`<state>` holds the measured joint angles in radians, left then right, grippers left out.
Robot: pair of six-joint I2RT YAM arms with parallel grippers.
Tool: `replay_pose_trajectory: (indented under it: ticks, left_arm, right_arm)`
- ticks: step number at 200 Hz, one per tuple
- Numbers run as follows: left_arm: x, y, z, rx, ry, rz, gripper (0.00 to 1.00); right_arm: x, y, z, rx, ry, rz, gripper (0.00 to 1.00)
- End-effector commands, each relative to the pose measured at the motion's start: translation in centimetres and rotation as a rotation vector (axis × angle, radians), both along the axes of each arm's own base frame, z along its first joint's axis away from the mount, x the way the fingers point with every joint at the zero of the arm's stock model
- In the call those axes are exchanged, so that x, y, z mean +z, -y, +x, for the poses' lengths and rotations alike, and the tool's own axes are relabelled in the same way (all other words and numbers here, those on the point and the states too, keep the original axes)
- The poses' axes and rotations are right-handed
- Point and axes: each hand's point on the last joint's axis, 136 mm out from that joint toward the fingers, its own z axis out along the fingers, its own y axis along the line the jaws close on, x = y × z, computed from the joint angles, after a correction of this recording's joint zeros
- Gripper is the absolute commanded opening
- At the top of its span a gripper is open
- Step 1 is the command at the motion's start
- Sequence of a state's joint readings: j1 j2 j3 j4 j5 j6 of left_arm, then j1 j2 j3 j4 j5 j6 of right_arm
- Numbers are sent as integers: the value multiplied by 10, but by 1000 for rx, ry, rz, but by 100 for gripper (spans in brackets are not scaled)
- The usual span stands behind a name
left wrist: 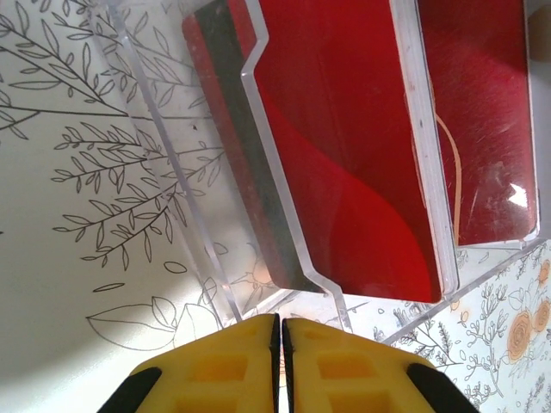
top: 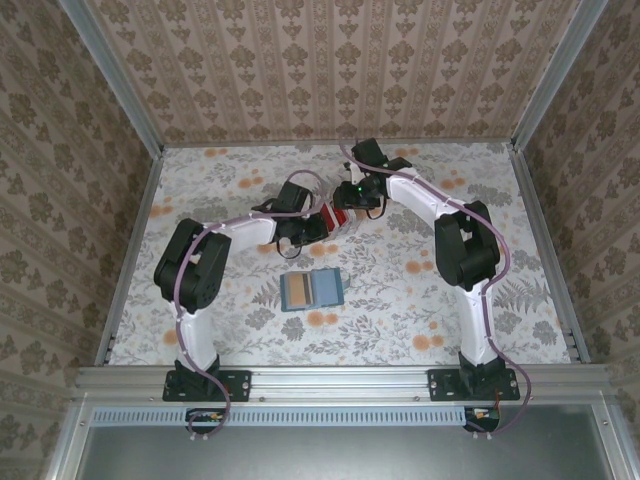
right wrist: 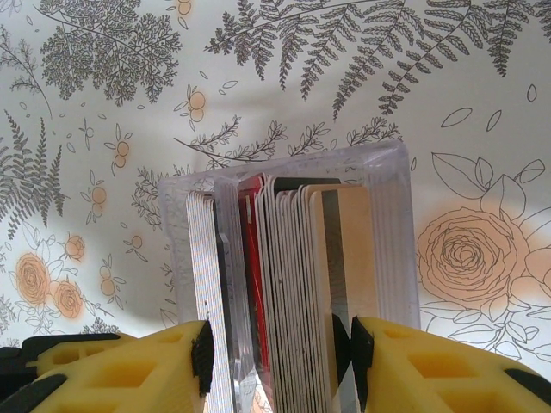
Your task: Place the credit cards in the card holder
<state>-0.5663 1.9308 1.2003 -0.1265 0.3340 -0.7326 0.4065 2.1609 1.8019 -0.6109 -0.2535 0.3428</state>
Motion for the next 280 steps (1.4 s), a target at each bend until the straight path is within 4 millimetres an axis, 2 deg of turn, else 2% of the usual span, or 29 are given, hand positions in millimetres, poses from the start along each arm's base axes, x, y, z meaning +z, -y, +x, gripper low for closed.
replay_pose_trajectory:
  ticks: [1,78,124,208,238,280]
  left_arm:
    - [5,6,12,0,21,-28,13]
    - [6,7,12,-1,15,-30,13]
    - [6,7,11,-1,14,-31,13]
    - [9,6,11,-2,17,-32,13]
    - [9,7,12,-3,16,-33,13]
    - [11,7,11,-5,18,-35,13]
  right_arm:
    - [18,-6,-11,31,-1,16,48]
    - [32,-7,-13,32,20,43,47]
    - [28,-6,-13,32,10,32,45]
    - [36,5,-10,11,27,19,26]
    - [38,6,-10,10,28,26,15]
    - [43,10,-10,5,36,22,9]
